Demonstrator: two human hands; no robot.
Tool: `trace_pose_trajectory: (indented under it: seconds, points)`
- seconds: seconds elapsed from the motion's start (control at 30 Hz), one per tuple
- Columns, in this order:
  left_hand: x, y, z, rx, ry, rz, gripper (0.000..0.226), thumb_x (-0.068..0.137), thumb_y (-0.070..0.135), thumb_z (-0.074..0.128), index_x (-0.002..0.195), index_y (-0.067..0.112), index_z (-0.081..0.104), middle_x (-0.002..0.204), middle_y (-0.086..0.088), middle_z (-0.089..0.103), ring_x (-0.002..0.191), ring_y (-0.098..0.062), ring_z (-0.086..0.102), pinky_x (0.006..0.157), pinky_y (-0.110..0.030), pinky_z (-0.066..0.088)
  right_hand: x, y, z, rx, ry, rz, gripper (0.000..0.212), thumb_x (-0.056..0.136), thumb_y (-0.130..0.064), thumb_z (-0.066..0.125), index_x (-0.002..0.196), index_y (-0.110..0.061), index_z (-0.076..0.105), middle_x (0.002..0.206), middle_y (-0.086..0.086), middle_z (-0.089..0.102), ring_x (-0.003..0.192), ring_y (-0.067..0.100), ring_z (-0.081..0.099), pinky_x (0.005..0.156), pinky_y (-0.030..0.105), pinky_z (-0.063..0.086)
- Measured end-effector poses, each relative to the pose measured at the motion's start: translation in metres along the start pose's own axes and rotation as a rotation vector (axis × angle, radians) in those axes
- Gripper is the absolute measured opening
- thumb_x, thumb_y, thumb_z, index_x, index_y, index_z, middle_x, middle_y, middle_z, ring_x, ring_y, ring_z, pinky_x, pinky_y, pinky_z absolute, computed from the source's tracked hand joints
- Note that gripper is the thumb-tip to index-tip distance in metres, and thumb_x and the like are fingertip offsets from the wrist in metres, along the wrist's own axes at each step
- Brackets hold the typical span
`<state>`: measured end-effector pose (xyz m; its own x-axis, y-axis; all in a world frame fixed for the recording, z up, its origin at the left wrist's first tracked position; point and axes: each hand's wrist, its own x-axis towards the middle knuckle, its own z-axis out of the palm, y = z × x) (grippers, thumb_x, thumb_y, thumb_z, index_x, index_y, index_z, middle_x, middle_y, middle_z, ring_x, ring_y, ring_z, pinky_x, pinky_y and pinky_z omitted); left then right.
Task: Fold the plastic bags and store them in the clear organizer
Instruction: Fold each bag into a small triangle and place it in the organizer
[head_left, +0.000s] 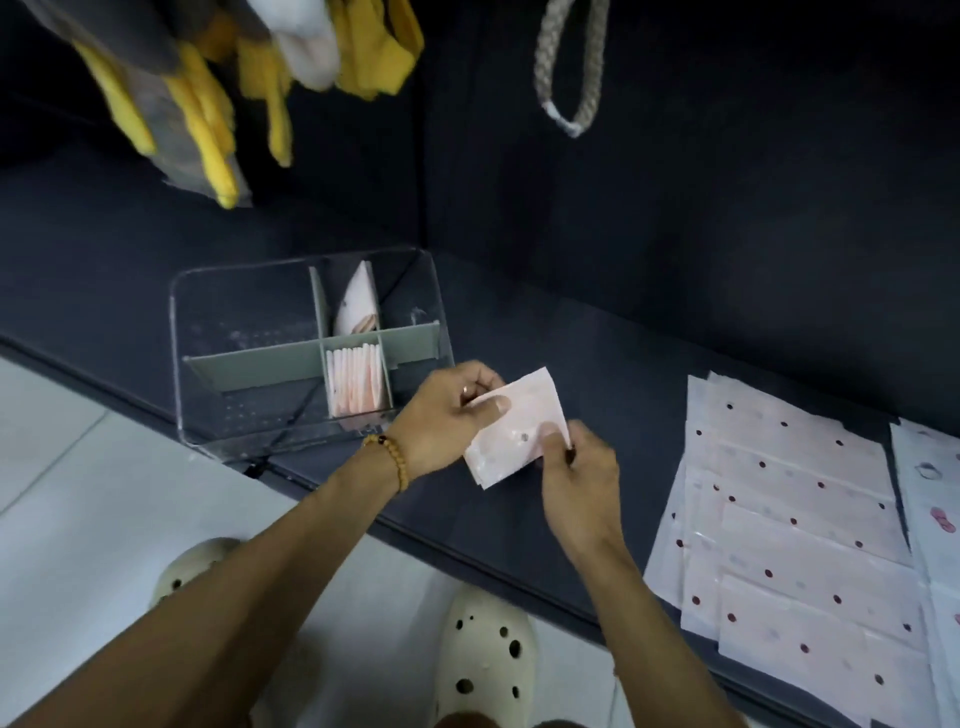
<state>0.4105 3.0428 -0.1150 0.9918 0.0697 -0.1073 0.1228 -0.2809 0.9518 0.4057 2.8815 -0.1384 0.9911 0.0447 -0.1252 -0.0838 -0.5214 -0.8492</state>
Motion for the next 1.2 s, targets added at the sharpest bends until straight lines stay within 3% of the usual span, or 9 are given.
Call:
trace_pose_trajectory:
  seconds: [0.13, 0.33, 0.5, 0.6, 0.7, 0.83, 1.0, 1.1, 1.2]
  points:
    - [0.000, 0.002, -0.042, -0.176, 0.245, -0.011, 0.010, 0.086, 0.010, 0.068, 0.079, 0.016, 0.064, 0.070, 0.002, 0.061, 0.059, 0.001, 0.055, 0.057, -0.013, 0.044, 0.018, -0.047, 0.013, 0.127, -0.038, -0.075, 0.029, 0.096, -0.018, 0.052, 0.068, -0.011, 0.060, 0.056, -0.004, 0.060, 0.048, 0.001, 0.057, 0.046, 0.009, 0.039]
    - [0.019, -0.025, -0.102, 0.021, 0.687, -0.007, 0.016, 0.078, 0.030, 0.075, 0.086, 0.022, 0.064, 0.073, 0.004, 0.062, 0.062, 0.001, 0.054, 0.060, -0.013, 0.046, 0.043, -0.079, 0.048, 0.245, 0.041, -0.076, 0.023, 0.096, -0.018, 0.051, 0.078, -0.019, 0.064, 0.066, -0.004, 0.068, 0.054, 0.006, 0.065, 0.054, 0.025, 0.053]
    - [0.051, -0.035, -0.103, 0.502, 0.591, -0.140, 0.046, 0.079, 0.045, 0.068, 0.116, 0.020, 0.056, 0.099, 0.004, 0.065, 0.090, -0.021, 0.063, 0.074, -0.034, 0.051, 0.058, -0.088, 0.069, 0.324, 0.137, -0.047, 0.021, 0.097, -0.017, 0.049, 0.082, -0.019, 0.063, 0.064, -0.001, 0.068, 0.055, 0.010, 0.066, 0.055, 0.030, 0.054]
    - [0.056, -0.038, -0.106, 0.754, 0.691, -0.146, 0.030, 0.081, 0.031, 0.065, 0.107, 0.020, 0.057, 0.090, -0.003, 0.067, 0.083, -0.030, 0.064, 0.058, -0.031, 0.041, 0.066, -0.092, 0.073, 0.388, 0.125, -0.057, 0.019, 0.097, -0.016, 0.050, 0.084, -0.024, 0.062, 0.070, -0.001, 0.070, 0.057, 0.011, 0.068, 0.048, 0.018, 0.050]
    - [0.045, -0.045, -0.120, 0.730, 0.843, -0.109, 0.009, 0.078, 0.021, 0.066, 0.087, 0.020, 0.064, 0.071, -0.003, 0.065, 0.066, -0.028, 0.062, 0.049, -0.024, 0.026, 0.074, -0.102, 0.082, 0.386, 0.029, -0.090, 0.018, 0.096, -0.014, 0.054, 0.085, -0.024, 0.064, 0.074, -0.001, 0.072, 0.060, 0.012, 0.070, 0.051, 0.018, 0.052]
    - [0.030, -0.054, -0.137, 0.633, 0.894, -0.197, 0.014, 0.078, 0.029, 0.063, 0.091, 0.026, 0.065, 0.078, 0.001, 0.069, 0.071, -0.024, 0.062, 0.058, -0.026, 0.037, 0.083, -0.126, 0.109, 0.303, -0.108, -0.107, 0.012, 0.093, -0.014, 0.059, 0.085, -0.021, 0.064, 0.072, 0.000, 0.071, 0.063, 0.013, 0.070, 0.056, 0.025, 0.057]
    - [0.025, -0.056, -0.135, 0.595, 0.902, -0.187, 0.014, 0.081, 0.028, 0.064, 0.094, 0.023, 0.065, 0.077, 0.004, 0.070, 0.072, -0.019, 0.062, 0.060, -0.024, 0.037, 0.092, -0.144, 0.138, -0.274, 0.108, -0.414, 0.014, 0.092, -0.015, 0.053, 0.082, -0.008, 0.060, 0.072, 0.010, 0.065, 0.060, 0.022, 0.061, 0.047, 0.028, 0.048]
    - [0.025, -0.055, -0.134, 0.563, 0.884, -0.154, 0.012, 0.081, 0.028, 0.065, 0.091, 0.024, 0.067, 0.073, 0.009, 0.068, 0.063, -0.010, 0.053, 0.053, -0.020, 0.031, 0.091, -0.145, 0.152, -0.426, -0.093, -0.470, 0.016, 0.093, -0.022, 0.052, 0.091, -0.011, 0.064, 0.077, 0.007, 0.065, 0.066, 0.023, 0.063, 0.053, 0.030, 0.050]
    - [0.022, -0.056, -0.135, 0.530, 0.826, -0.105, 0.013, 0.082, 0.028, 0.065, 0.093, 0.023, 0.069, 0.077, 0.008, 0.071, 0.063, -0.007, 0.054, 0.058, -0.018, 0.034, 0.088, -0.139, 0.159, -0.201, -0.392, -0.361, 0.012, 0.092, -0.031, 0.058, 0.091, -0.023, 0.068, 0.077, -0.008, 0.067, 0.068, 0.009, 0.065, 0.056, 0.027, 0.054]
